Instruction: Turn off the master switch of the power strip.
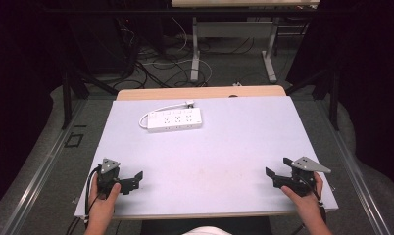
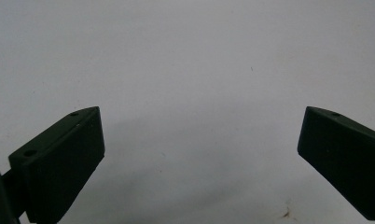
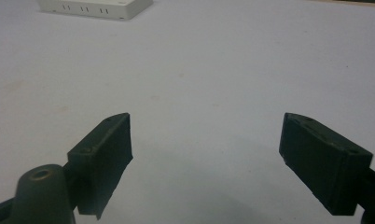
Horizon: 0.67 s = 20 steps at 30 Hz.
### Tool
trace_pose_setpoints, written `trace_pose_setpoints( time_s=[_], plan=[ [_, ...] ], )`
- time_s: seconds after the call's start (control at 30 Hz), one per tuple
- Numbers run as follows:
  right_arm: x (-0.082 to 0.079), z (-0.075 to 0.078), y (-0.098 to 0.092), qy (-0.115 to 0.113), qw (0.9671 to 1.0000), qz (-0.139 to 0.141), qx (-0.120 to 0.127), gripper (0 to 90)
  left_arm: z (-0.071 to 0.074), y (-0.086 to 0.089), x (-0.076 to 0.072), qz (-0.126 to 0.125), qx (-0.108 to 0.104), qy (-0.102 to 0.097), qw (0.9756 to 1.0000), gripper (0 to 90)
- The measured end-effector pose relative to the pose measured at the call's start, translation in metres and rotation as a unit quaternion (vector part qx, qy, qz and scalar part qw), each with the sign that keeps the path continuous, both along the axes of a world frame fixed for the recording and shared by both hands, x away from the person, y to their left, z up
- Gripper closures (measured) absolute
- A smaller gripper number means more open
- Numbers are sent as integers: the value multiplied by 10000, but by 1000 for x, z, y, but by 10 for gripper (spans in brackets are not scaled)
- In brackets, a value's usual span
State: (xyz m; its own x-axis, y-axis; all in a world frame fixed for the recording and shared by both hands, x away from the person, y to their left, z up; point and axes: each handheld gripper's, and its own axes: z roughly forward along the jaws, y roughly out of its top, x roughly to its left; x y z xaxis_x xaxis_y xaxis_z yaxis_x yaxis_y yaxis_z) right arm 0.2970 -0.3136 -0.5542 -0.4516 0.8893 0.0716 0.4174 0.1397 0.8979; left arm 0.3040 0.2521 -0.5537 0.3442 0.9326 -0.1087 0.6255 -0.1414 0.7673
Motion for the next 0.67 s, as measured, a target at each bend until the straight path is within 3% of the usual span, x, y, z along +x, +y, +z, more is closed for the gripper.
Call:
trace_pose_setpoints(
  time_s=[0.67],
  plan=[
    [2,-2,0,58,10000,-14,40,162,-1,3,2,17,-70,65,10000,12]
  ],
)
